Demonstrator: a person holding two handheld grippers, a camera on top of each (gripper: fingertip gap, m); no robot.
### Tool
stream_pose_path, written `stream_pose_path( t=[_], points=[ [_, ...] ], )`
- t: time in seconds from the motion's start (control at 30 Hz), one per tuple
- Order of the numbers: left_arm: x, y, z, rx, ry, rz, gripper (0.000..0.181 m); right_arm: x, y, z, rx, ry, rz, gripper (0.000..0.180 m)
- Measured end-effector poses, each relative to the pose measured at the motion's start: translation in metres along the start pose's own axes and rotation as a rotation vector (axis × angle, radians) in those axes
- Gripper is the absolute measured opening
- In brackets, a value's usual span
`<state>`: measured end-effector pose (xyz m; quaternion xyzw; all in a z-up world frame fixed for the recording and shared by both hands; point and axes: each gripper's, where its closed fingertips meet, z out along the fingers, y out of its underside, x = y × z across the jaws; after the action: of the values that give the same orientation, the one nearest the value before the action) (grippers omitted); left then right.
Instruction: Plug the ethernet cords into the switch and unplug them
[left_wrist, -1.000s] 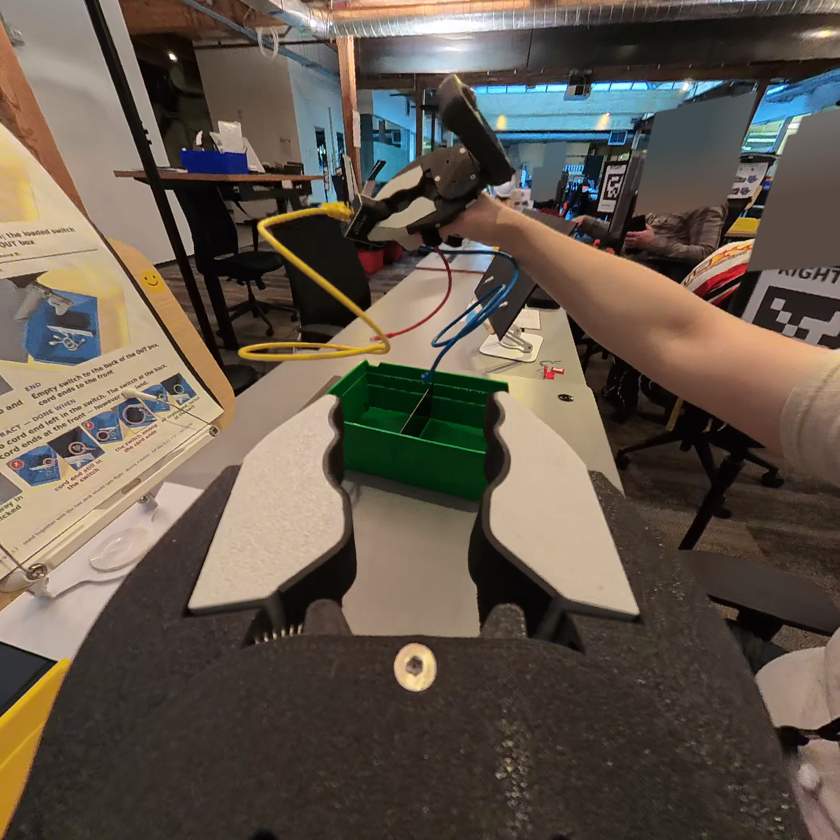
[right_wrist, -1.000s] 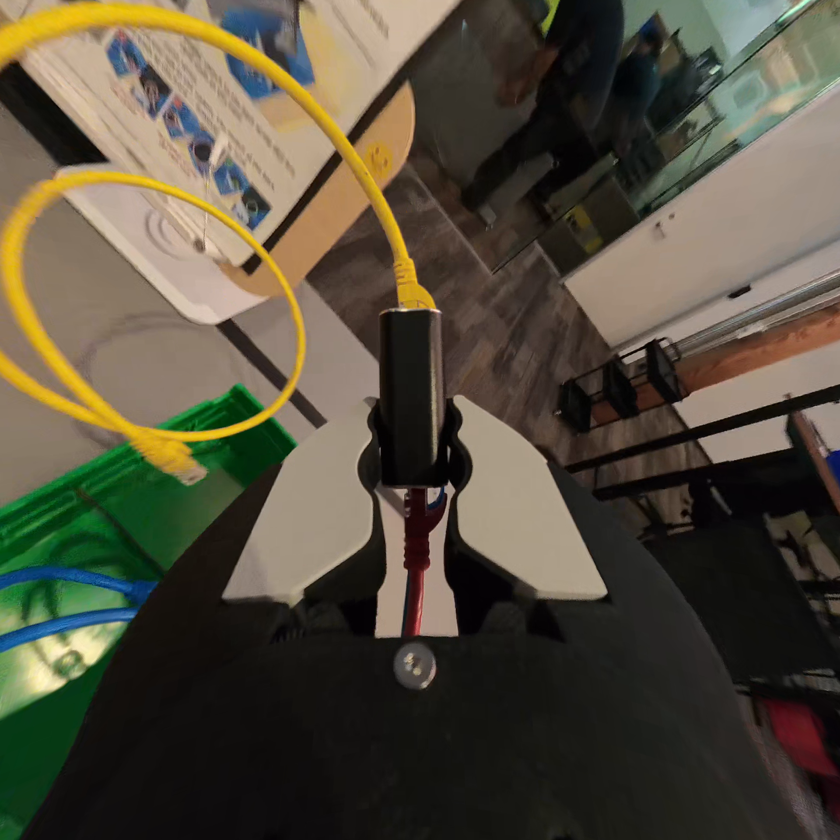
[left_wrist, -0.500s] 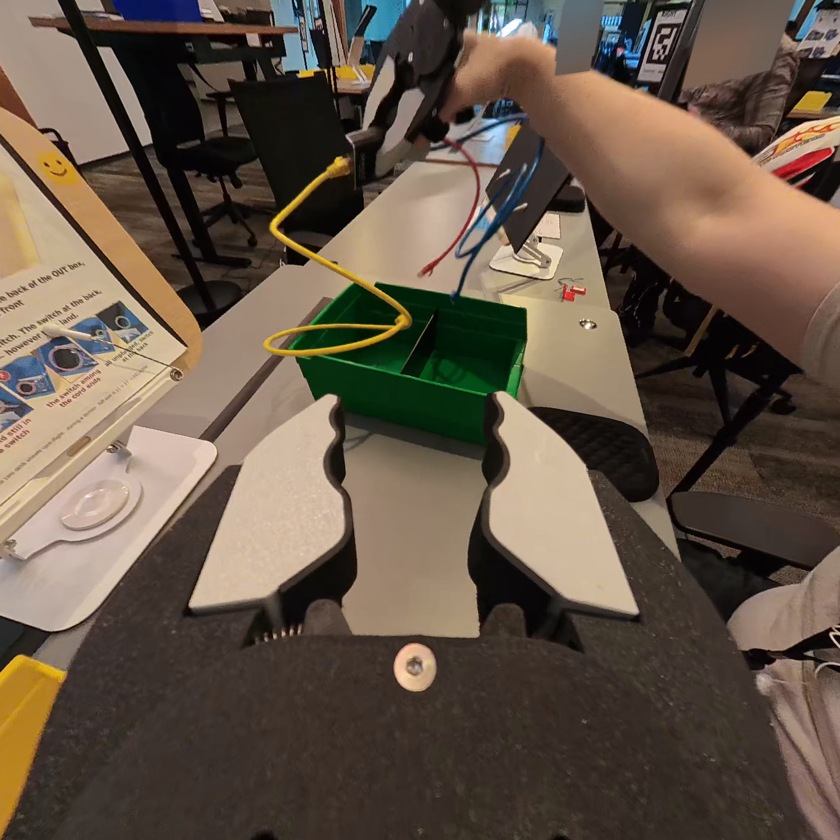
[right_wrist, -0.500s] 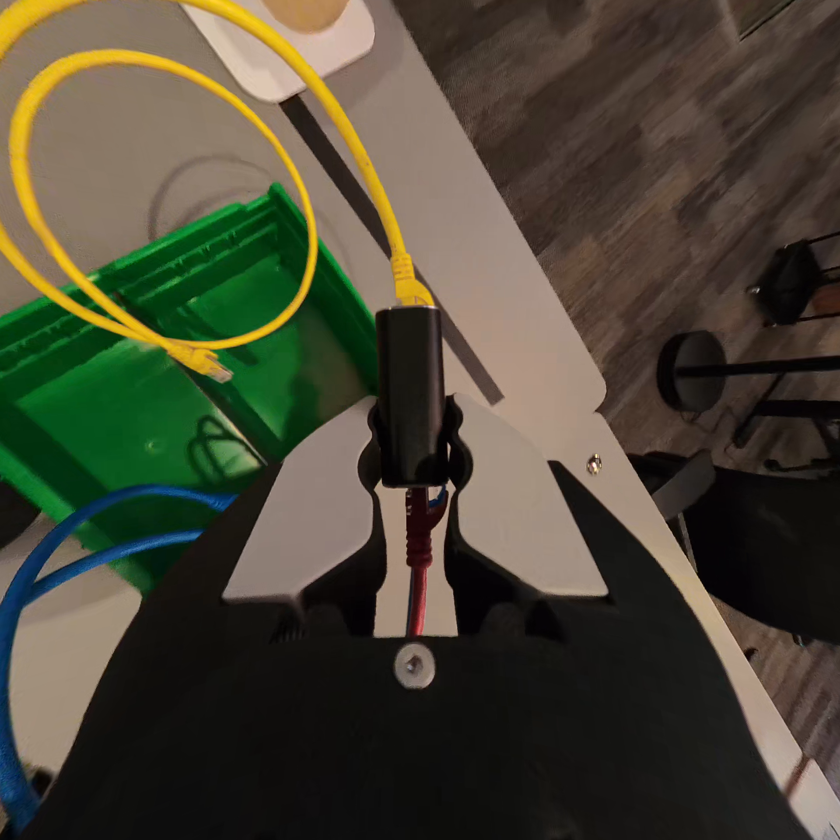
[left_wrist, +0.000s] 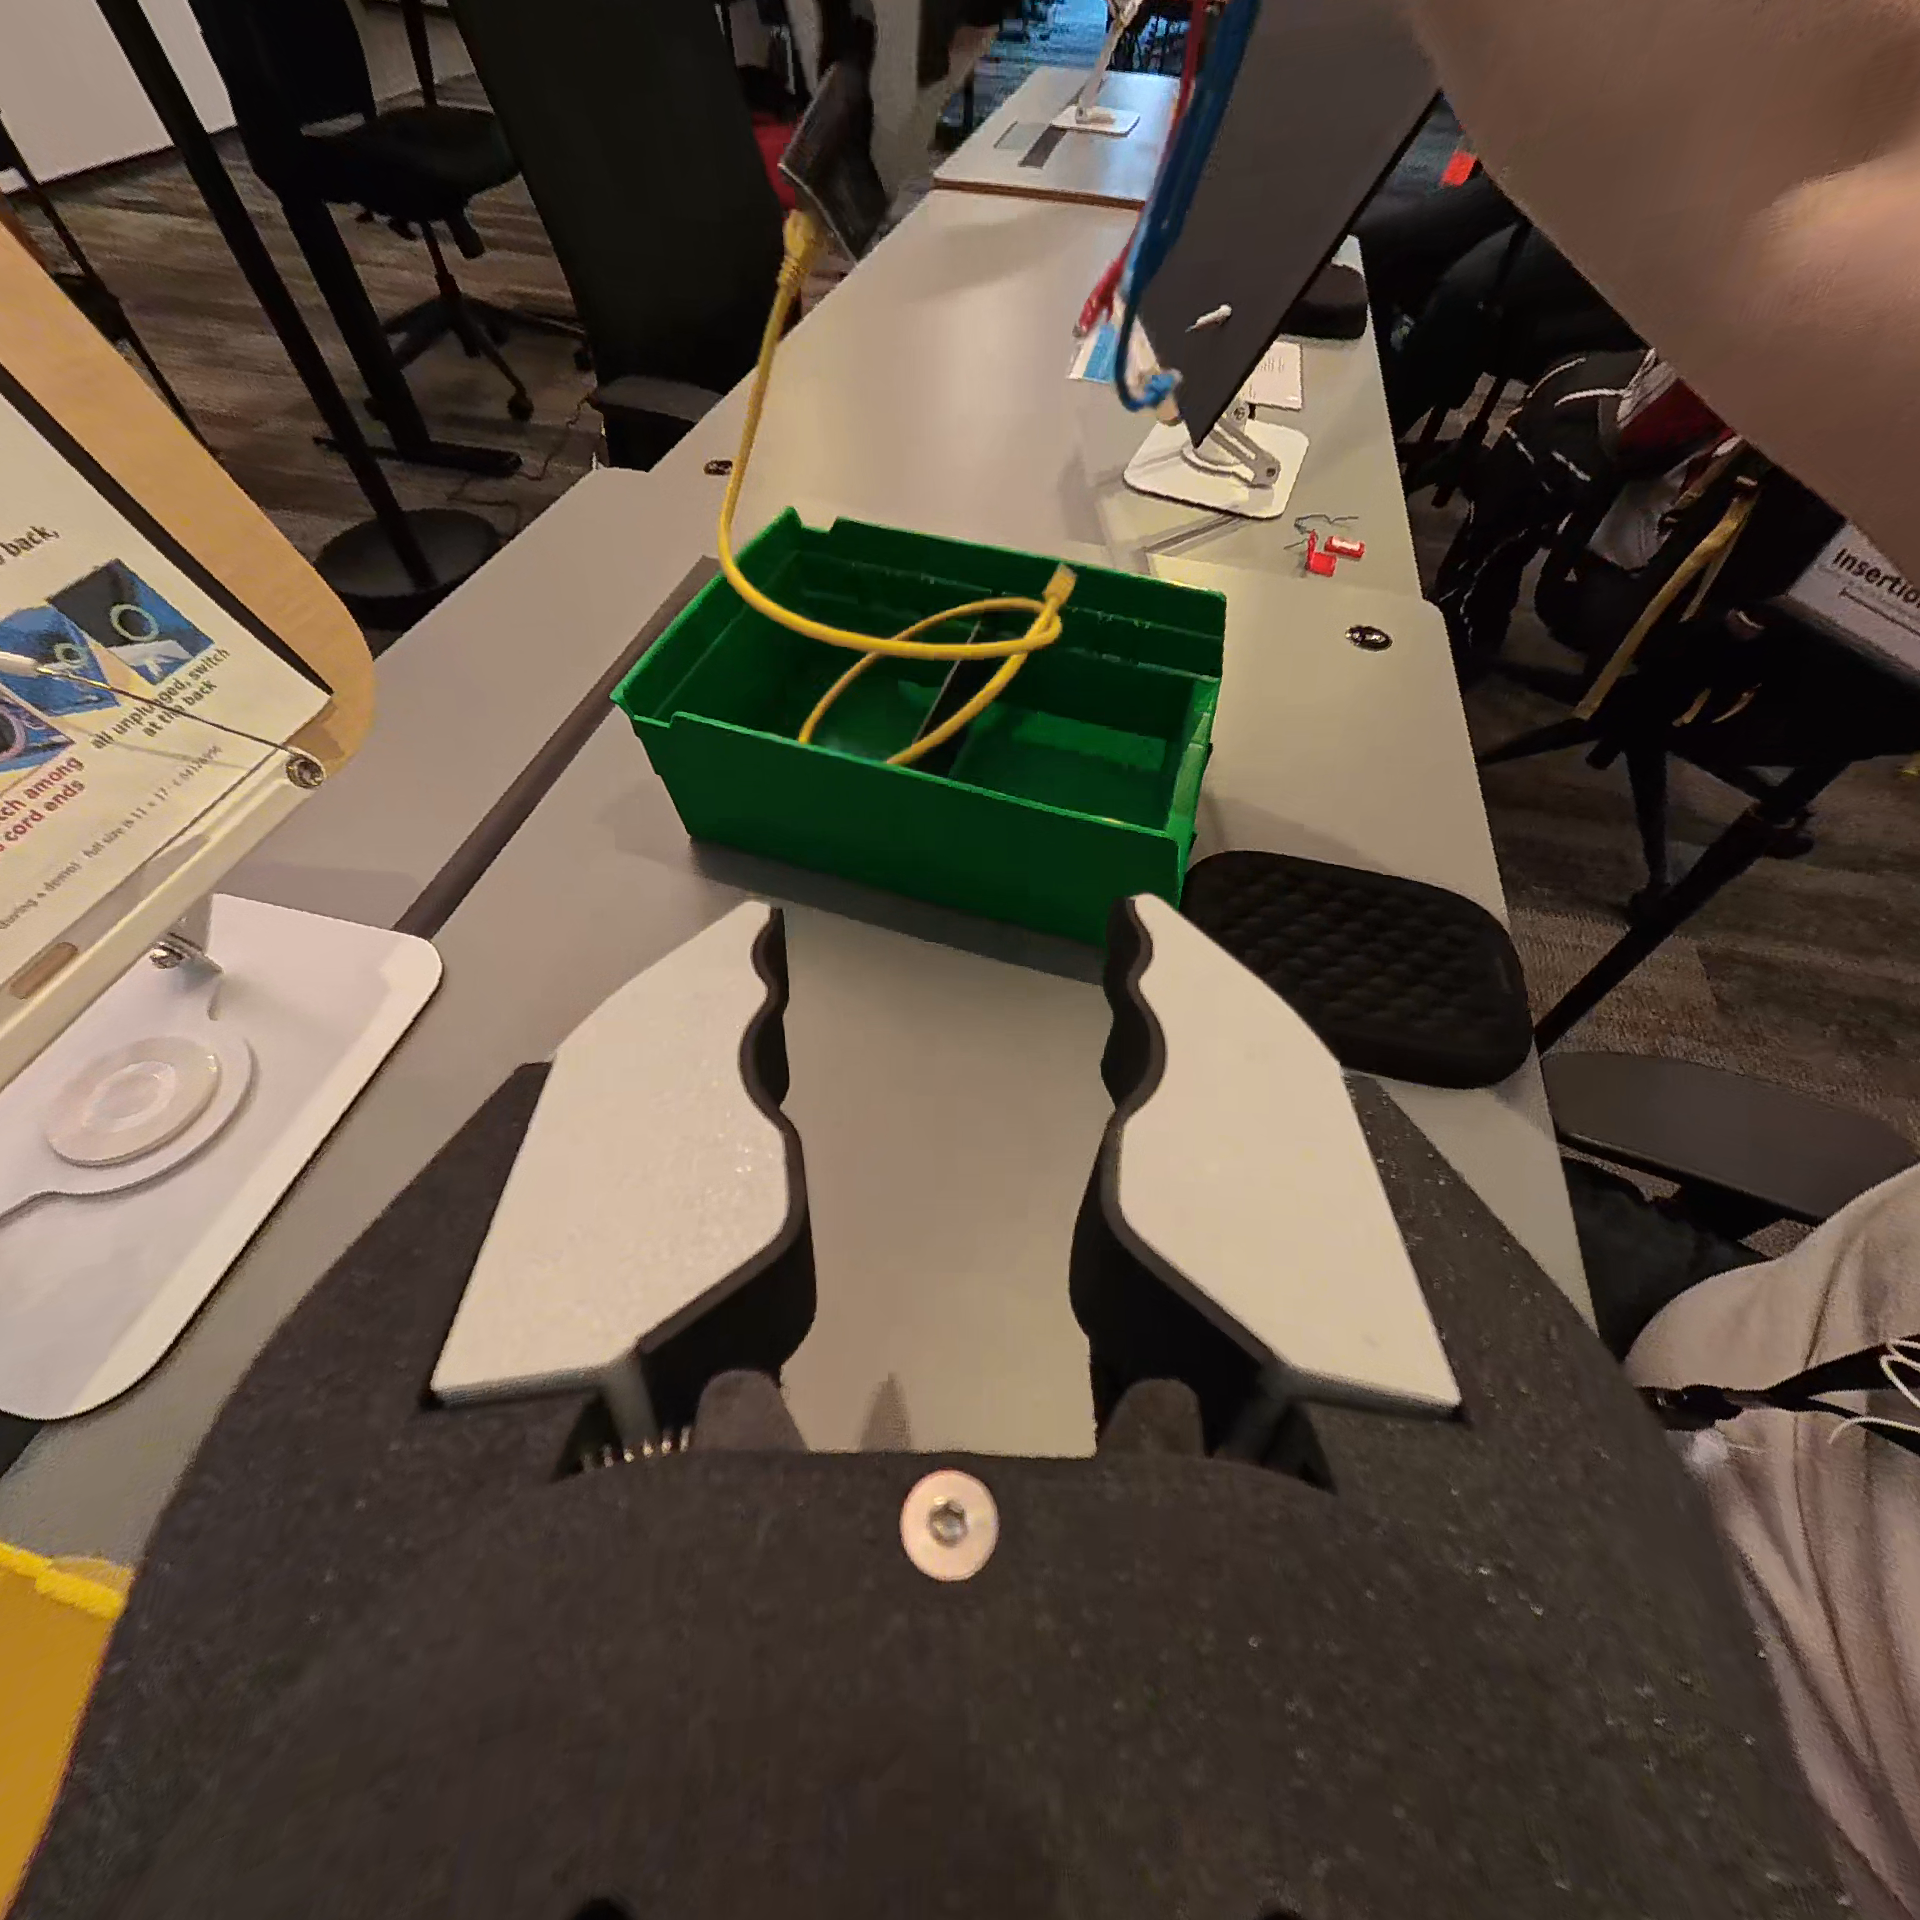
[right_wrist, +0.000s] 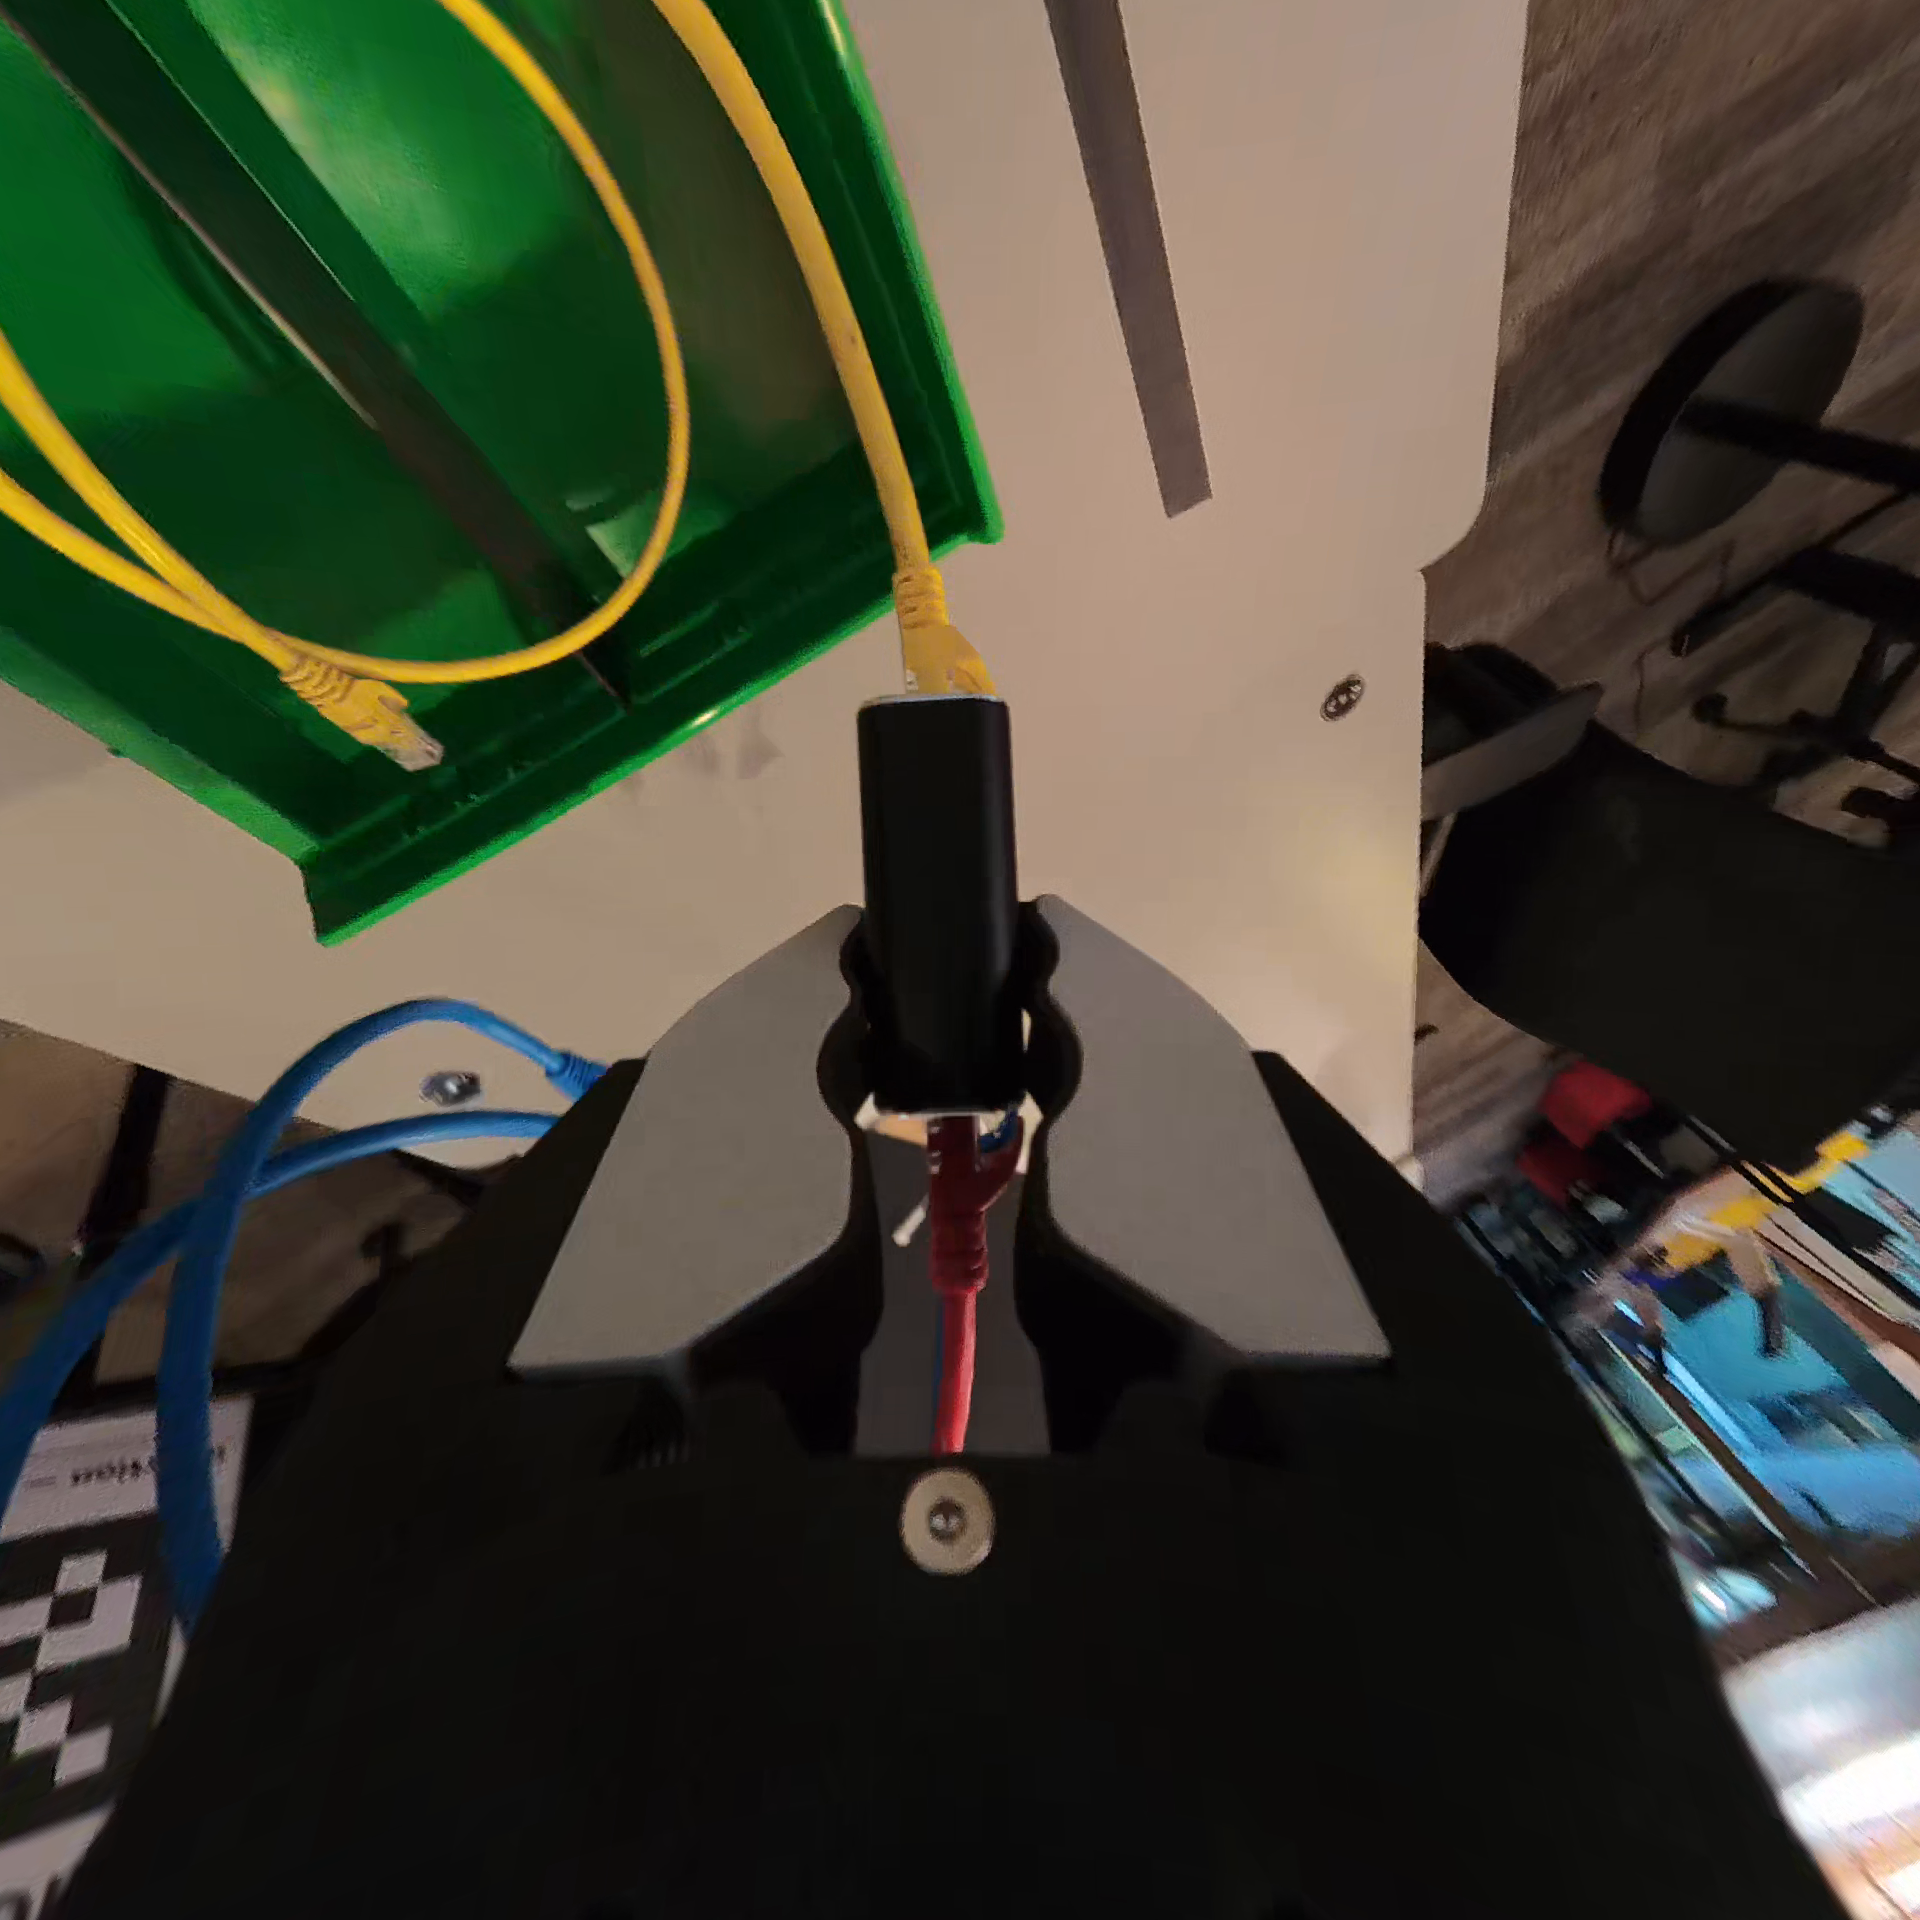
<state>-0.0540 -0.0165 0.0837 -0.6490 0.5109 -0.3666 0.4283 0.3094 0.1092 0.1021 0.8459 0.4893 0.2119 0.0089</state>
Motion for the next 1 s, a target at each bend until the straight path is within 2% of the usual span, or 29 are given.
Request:
stream_pose_path(
  t=[0.1, 0.17, 0.3, 0.4, 0.6, 0.83, 1.0],
  points=[
    [-0.002, 0.003, 0.004, -0.012, -0.001, -0.003, 0.058, 0.002, -0.025, 0.005, -0.142, 0.026, -0.069, 0.027],
    [-0.003, 0.004, 0.005, -0.012, 0.004, -0.013, 0.058, -0.005, -0.051, 0.012, -0.172, -0.001, -0.096, 0.027],
    [-0.002, 0.005, 0.006, -0.015, 0.01, -0.015, 0.058, -0.023, -0.112, 0.023, -0.073, -0.075, -0.122, 0.027],
    [-0.001, 0.004, 0.005, -0.011, 0.022, -0.015, 0.058, -0.039, -0.139, 0.035, -0.019, -0.137, -0.152, 0.027],
    [0.001, 0.0, 0.002, 0.016, 0.04, -0.023, 0.058, -0.057, -0.142, 0.073, 0.029, -0.245, -0.128, 0.027],
    [0.006, -0.001, 0.003, 0.008, 0.048, -0.005, 0.058, -0.067, -0.15, 0.101, 0.399, -0.353, -0.106, 0.027],
    [0.004, 0.004, 0.01, -0.015, 0.049, -0.011, 0.058, -0.075, -0.15, 0.122, 0.528, -0.405, -0.058, 0.027]
  ],
)
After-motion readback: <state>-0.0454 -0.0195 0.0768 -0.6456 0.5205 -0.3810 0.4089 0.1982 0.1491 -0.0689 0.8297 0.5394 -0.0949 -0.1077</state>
